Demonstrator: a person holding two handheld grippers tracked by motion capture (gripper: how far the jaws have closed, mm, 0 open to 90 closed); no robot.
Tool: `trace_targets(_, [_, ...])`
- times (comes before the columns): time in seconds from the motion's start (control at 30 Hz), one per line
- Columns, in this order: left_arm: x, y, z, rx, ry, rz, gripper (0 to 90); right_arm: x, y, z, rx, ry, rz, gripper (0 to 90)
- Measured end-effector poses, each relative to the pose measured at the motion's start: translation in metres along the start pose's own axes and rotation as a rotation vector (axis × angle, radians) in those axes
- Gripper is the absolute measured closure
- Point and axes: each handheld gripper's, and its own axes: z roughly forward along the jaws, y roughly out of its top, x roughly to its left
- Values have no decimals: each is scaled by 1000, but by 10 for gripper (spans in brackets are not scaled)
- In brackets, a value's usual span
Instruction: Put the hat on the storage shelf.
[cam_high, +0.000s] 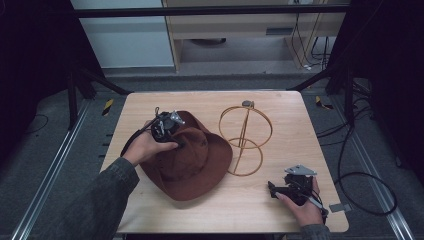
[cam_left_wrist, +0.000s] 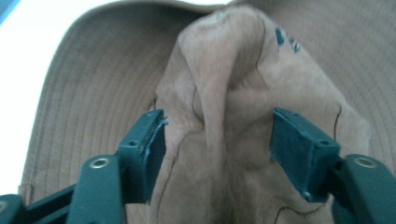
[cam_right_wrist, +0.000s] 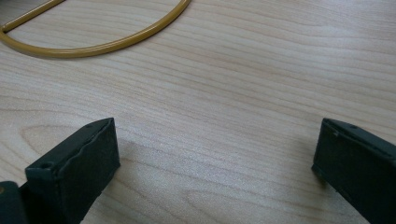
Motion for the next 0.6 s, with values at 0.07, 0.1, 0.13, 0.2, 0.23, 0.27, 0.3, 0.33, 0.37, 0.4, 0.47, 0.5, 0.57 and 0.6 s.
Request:
trace_targets(0.07, [1, -2, 2, -2, -11, -17, 426, 0, 0, 0, 0, 0, 0, 5])
trace_targets(0.1, [1, -2, 3, 2, -16, -21, 461, 0, 0, 0, 0, 0, 0, 5])
trace_targets(0.13, [1, -3, 4, 3, -22, -26, 496, 0, 0, 0, 0, 0, 0, 5])
trace_targets(0.2, [1, -4, 4, -2, -36, -32, 597, 0, 0, 0, 0, 0, 0, 5])
trace_targets(0.23, [1, -5, 5, -6, -30, -35, 678, 0, 0, 0, 0, 0, 0, 5])
trace_targets(0.27, [1, -6, 5, -10, -24, -31, 678, 0, 0, 0, 0, 0, 0, 5])
trace_targets(0.3, [1, -7, 5, -14, -32, -33, 718, 0, 0, 0, 0, 0, 0, 5])
trace_targets(0.33, [1, -8, 4, -16, -33, -34, 751, 0, 0, 0, 0, 0, 1, 5])
trace_targets(0.37, [1, -9, 3, -24, -32, -38, 786, 0, 0, 0, 0, 0, 1, 5])
trace_targets(0.4, [1, -10, 3, -27, -36, -40, 818, 0, 0, 0, 0, 0, 1, 5])
trace_targets(0.47, [2, -12, 2, -34, -34, -49, 871, 0, 0, 0, 0, 1, 0, 5])
trace_targets(0.5, [2, -12, 0, -36, -36, -49, 871, 0, 0, 0, 0, 1, 0, 5])
trace_targets(0.57, [3, -14, -4, -53, -36, -61, 882, 0, 0, 0, 0, 1, 0, 5])
trace_targets(0.6, [4, -15, -7, -62, -36, -62, 884, 0, 0, 0, 0, 1, 1, 5])
